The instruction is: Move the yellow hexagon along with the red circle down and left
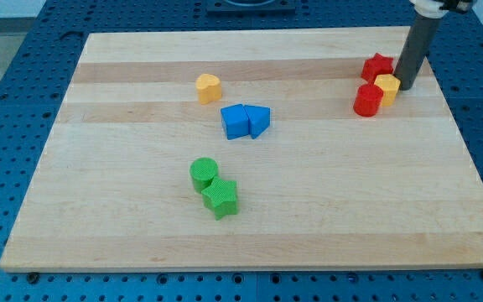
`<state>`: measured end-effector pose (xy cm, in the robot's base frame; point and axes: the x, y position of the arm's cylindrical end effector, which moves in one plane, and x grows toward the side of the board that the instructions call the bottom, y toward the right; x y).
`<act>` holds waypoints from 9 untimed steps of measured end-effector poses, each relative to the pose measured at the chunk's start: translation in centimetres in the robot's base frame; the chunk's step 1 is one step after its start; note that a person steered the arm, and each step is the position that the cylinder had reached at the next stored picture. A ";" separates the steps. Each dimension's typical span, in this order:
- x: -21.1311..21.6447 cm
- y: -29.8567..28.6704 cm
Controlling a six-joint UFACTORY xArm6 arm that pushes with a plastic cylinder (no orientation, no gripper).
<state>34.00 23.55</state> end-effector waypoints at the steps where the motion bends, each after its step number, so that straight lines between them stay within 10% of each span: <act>1: 0.0 0.0; 9: 5.9 -1.3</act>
<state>39.87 22.23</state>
